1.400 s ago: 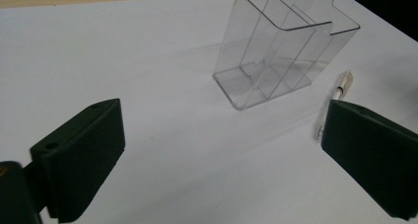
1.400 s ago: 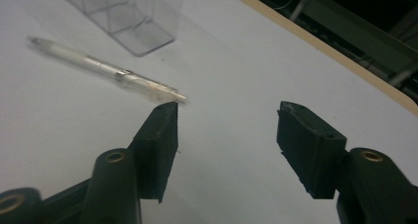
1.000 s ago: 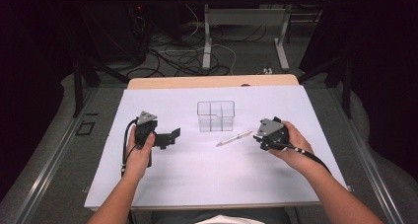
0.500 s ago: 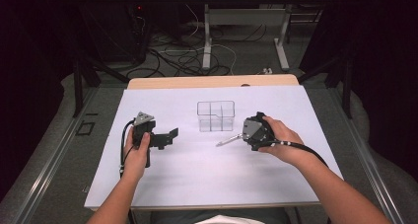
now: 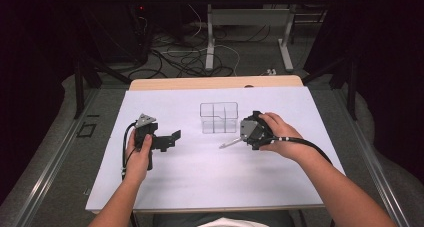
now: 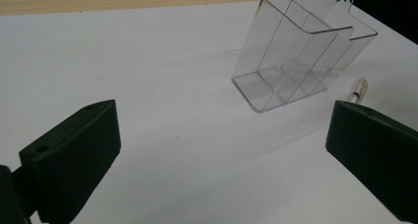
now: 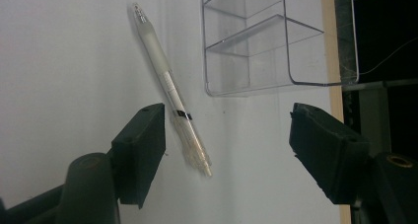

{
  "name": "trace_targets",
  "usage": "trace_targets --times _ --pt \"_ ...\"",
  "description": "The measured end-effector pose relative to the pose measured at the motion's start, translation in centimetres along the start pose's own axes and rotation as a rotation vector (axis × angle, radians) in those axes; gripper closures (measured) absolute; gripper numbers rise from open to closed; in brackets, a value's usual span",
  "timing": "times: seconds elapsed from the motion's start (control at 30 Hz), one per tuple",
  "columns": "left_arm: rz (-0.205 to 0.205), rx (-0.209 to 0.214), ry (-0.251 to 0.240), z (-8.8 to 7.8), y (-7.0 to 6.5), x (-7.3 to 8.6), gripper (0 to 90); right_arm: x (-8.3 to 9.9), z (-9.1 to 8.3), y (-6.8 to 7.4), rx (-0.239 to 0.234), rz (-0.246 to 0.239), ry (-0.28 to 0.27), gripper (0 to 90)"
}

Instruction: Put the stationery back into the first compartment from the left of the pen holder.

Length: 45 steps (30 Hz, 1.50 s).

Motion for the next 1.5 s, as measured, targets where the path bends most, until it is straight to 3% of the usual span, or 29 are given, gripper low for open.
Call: trace_targets --times 0.07,0.23,0.3,0.33,0.43,0.63,0.67,1.0,1.17,1.5 --pt "0.0 0.001 0.002 0.0 0.0 0.0 0.3 0.0 0.0 0.1 -0.028 -0.016 0.035 35.9" --pt "-0.001 0.002 0.003 0.1 -0.1 0.1 0.3 -0.7 0.9 0.7 -0.07 -0.051 0.022 45.1" --pt "0.002 0.003 0.004 0.1 -0.1 0.1 0.3 -0.7 1.1 0.8 -0.084 -0.072 0.047 46.7" --pt "0.005 0.005 0.007 0.1 -0.1 0.1 0.3 -0.8 1.4 0.7 -0.066 -0.087 0.028 47.4" --pt "0.004 0.005 0.007 0.1 -0.1 0.1 0.3 -1.0 1.6 0.9 -0.089 -0.118 0.063 47.5" --pt "0.001 0.004 0.005 0.1 -0.1 0.2 0.3 -1.6 2.3 1.4 -0.144 -0.15 0.072 51.7" --pt "0.002 0.004 0.005 0.1 -0.1 0.1 0.3 -1.6 2.4 1.5 -0.157 -0.137 0.071 53.2" --pt "0.001 0.005 0.003 0.1 0.0 0.1 0.3 -2.1 4.0 1.9 -0.238 -0.201 0.097 57.2" --pt "-0.001 0.005 0.015 0.1 0.1 0.2 0.3 -2.0 4.5 2.5 -0.285 -0.199 0.113 59.4" --pt "0.001 0.005 0.019 0.1 0.1 0.2 0.3 -0.9 5.5 2.8 -0.328 -0.211 0.162 65.0"
Point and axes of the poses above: each handheld gripper's, and its own axes: z roughly forward along the jaws, x roughly out of its underside, y roughly to its left, the point moved 9 cm from there along z, roughly forward along the jaws, and after that the axes turned 14 degrees about -y, right-handed, at the moved point
